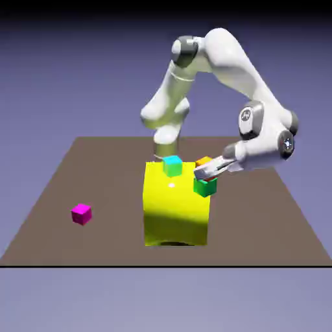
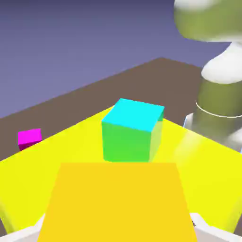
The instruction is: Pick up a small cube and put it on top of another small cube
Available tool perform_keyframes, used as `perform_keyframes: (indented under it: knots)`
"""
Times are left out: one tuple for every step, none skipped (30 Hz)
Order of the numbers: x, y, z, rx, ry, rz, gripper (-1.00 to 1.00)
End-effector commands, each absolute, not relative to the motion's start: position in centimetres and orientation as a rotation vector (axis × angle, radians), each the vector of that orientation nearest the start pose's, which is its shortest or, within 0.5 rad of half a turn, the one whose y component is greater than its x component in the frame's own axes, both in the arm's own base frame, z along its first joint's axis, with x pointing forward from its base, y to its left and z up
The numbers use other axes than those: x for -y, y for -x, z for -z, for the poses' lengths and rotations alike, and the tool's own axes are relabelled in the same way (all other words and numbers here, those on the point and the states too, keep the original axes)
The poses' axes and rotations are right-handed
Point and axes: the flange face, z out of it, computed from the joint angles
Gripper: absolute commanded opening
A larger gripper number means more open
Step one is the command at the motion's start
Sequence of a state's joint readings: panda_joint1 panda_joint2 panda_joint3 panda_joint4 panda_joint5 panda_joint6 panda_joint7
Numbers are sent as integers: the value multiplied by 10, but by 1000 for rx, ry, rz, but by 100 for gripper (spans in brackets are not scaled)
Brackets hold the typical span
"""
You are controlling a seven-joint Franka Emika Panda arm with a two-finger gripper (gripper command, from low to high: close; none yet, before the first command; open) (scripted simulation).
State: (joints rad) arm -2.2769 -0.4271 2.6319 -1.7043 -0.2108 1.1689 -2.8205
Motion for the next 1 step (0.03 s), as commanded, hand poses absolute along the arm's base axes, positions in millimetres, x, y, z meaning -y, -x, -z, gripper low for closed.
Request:
perform_keyframes:
  knots:
    - [-188, -512, -359, 2284, 18, -874, 100]
